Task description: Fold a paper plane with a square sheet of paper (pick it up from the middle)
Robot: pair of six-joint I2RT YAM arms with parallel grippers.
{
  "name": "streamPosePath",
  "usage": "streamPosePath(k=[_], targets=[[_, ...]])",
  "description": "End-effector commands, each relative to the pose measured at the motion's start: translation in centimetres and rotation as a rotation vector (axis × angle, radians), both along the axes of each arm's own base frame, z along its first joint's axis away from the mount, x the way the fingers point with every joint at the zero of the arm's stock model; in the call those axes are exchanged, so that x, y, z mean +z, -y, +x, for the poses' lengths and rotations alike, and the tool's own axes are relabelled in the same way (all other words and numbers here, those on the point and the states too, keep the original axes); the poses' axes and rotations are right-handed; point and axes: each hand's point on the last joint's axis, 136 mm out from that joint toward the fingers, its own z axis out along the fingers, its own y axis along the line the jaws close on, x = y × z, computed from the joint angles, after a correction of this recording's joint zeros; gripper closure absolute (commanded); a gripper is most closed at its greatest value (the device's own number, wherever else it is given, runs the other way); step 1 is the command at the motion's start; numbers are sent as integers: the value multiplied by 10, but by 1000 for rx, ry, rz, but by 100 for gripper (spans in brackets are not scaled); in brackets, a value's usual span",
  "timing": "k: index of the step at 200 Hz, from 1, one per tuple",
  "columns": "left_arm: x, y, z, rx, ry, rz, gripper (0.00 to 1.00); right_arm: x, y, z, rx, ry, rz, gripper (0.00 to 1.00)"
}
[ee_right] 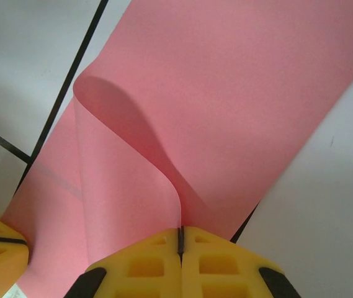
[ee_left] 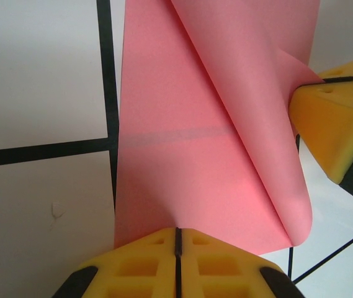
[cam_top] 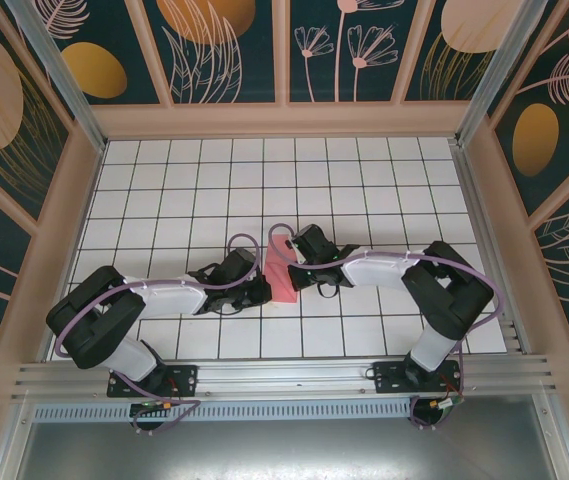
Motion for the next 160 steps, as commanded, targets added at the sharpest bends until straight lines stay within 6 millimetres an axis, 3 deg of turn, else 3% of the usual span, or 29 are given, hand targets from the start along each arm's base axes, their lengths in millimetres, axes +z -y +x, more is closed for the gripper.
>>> streamPosePath(k=[1,64,80,122,160], targets=[[-20,-21,-12,3,-48,104,91,-5,-3,3,13,11,-22,96],[-10,-17,-8,4,-24,79,87,-10,-1,-1,16,-10,-30,95],[8,-15,0,25,21,62,83,-11,2,-3,14,-12,-37,95],[80,-16,30,138,175,-83,74,-11,4,-7,12,-19,-25,95],[104,-18,51,207,196,-260,70,-6,-1,-8,13,-17,7,95]])
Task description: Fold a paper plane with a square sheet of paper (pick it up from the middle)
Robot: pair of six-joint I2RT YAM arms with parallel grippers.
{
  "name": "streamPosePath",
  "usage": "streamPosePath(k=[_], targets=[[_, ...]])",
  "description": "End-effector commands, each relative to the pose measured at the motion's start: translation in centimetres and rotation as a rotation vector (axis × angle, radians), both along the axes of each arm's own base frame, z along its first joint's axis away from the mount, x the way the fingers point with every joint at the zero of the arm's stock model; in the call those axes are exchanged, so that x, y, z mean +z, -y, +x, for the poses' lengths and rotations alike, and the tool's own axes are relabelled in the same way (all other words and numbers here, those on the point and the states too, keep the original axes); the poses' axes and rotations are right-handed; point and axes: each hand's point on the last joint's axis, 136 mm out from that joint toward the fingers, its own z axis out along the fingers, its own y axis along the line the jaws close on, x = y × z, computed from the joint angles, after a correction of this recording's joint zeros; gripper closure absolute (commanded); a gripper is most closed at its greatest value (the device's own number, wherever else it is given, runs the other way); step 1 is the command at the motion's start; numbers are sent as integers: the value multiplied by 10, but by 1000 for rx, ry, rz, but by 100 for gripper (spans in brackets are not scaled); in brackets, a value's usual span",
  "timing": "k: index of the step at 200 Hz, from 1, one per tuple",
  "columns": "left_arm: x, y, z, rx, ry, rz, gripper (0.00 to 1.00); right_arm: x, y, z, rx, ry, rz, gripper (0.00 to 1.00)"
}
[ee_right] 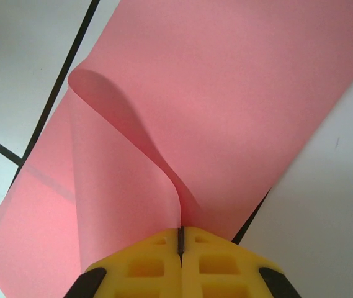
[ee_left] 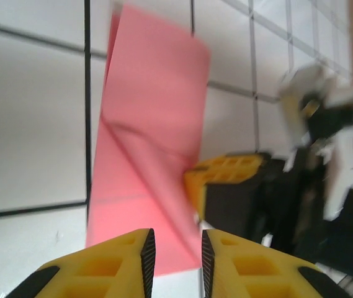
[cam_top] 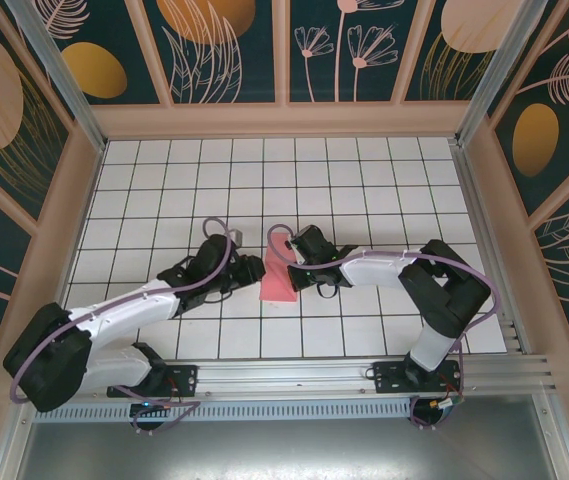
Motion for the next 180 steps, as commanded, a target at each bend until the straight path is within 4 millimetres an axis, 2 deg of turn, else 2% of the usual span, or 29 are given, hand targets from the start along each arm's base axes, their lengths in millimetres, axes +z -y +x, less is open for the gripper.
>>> streamPosePath(k=[1,52,86,131,180], targets=[[14,3,14,35,10,-114,70,-2,1,-8,11,-15,10,95],[13,41,32,-59,-18,-210,72,-5,-2,-8,7,-22,11,95],[1,52,39,-68,-42,-236,73,-8,0,-9,7,-26,4,95],[-18,62,44,-88,-77,-235,73,-9,2,-10,5,-25,-1,95],[-48,56,42,-72,-126,-164,75,-9,2,-10,4,-26,-4,95]])
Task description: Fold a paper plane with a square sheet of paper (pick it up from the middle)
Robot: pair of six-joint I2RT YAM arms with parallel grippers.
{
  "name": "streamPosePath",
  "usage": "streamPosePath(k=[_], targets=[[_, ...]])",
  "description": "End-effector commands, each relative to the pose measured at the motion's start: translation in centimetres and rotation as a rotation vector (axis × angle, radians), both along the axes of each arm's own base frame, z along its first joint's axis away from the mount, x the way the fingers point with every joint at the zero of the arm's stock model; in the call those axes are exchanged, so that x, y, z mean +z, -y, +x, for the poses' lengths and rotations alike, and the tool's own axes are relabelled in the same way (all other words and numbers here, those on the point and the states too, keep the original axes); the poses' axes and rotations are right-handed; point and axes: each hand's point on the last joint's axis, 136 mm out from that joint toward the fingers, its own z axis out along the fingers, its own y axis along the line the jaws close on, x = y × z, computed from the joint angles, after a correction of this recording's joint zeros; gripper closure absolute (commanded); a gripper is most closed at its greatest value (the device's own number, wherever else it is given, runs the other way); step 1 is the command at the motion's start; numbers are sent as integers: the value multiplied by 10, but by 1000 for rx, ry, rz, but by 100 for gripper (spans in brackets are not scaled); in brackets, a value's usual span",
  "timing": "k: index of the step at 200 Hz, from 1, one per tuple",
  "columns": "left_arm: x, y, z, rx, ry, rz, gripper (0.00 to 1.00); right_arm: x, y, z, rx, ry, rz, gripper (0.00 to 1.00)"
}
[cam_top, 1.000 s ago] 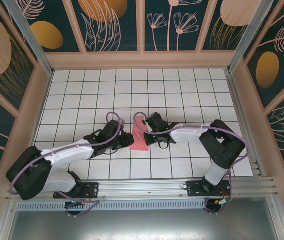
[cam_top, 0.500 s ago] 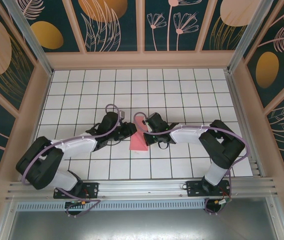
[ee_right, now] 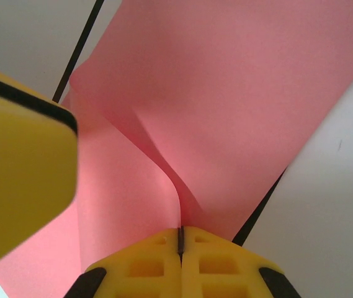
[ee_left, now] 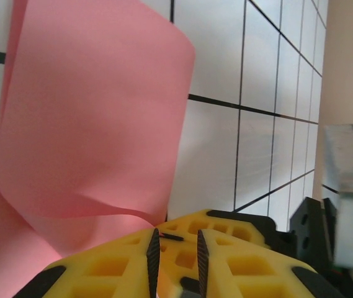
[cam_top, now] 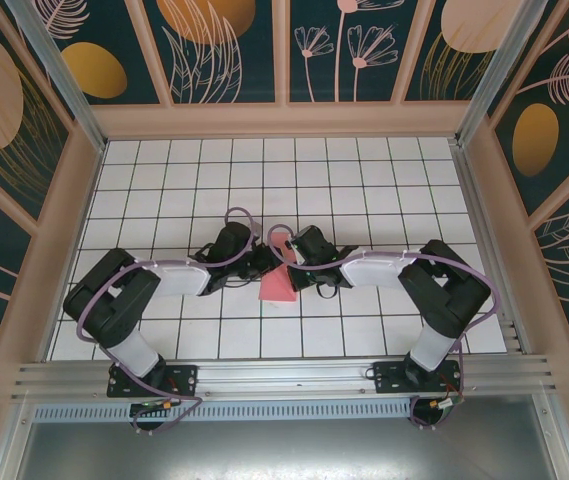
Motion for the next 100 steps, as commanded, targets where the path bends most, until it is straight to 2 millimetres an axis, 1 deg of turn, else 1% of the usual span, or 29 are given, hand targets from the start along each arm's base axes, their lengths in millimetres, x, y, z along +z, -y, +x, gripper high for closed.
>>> streamPosePath(k=[1,20,32,34,36,52,84,100], targets=[[-2,2,6,1,12,3,75,-10,4,-10,8,-29,-14,95],[-18,-4,4,8,-11,57,75,-8,3,-10,10,-28,-12,95],[-23,-8,2,15,-18,77,76,-8,2,-9,10,-26,-11,94],[-32,-10,1,15,-36,93,76,-7,2,-10,11,-27,-10,95],[-35,-11,0,17,-43,100,76,-8,3,-9,10,-27,-12,94],[-49,-18,-5,25,-70,138,77,-6,2,-9,11,-25,-10,94],[-62,-30,-13,47,-95,175,78,-3,1,-6,1,-16,-3,91],[-63,-33,-17,49,-98,179,79,3,-1,-3,-14,-10,13,87]])
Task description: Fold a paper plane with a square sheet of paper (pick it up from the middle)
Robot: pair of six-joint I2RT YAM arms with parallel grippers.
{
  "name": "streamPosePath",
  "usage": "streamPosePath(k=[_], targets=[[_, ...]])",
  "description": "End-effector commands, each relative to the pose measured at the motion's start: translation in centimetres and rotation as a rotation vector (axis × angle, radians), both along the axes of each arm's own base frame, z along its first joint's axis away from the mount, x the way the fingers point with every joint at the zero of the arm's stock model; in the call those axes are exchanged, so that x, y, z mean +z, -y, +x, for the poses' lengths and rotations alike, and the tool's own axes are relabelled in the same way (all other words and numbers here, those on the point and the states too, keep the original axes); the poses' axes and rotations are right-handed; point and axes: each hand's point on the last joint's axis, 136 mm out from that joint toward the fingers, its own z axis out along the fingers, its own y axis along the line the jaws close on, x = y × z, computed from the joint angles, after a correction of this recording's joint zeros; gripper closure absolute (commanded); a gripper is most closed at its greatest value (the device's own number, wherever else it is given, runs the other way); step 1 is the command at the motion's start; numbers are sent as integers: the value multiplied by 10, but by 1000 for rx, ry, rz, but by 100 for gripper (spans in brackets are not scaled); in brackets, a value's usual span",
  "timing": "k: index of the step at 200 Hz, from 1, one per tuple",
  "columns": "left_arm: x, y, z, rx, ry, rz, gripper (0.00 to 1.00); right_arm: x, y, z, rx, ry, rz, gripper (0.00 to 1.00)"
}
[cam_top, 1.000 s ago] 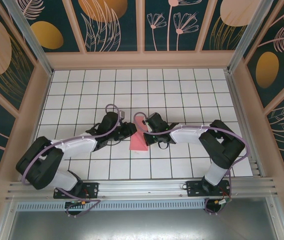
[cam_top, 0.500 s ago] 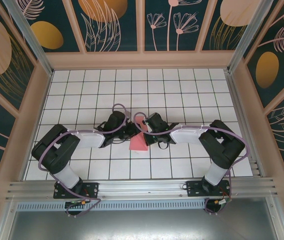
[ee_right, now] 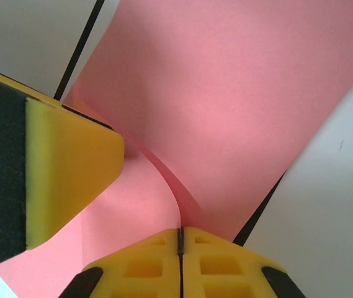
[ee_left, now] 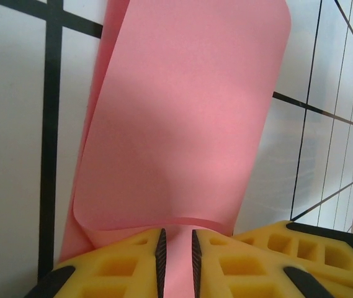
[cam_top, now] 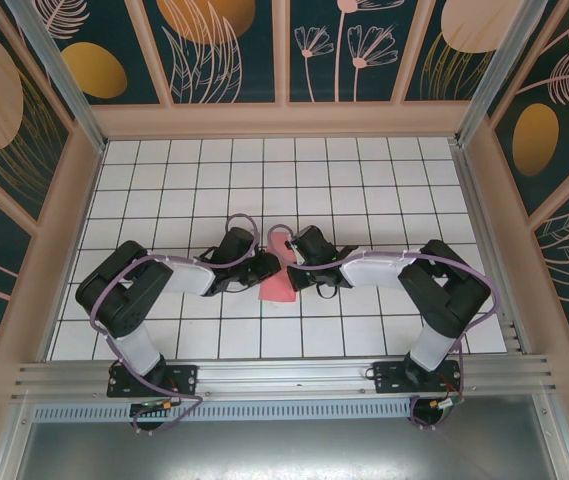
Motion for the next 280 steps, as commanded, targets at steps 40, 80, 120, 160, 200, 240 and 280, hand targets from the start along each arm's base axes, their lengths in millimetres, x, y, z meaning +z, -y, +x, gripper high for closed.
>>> streamPosePath(k=[40,80,120,160,200,240,280], targets=[[-23,-19,-14,14,-41,71,78,49,5,14,-119,64,65,65],[-22,-15,-13,2,-39,60,79,87,-3,0,-138,16,268,54],[-20,-13,-13,-5,-35,53,78,87,-27,-28,-117,-161,442,89],[-20,-13,-14,-7,-35,45,78,69,-37,-40,-129,-259,447,95],[-17,-10,-12,-15,-29,32,78,41,-46,-42,-135,-321,352,96],[-16,-7,-12,-26,-27,28,78,25,-45,-40,-155,-328,307,95],[-18,-7,-13,-34,-31,33,78,5,-30,-41,-197,-341,233,95]])
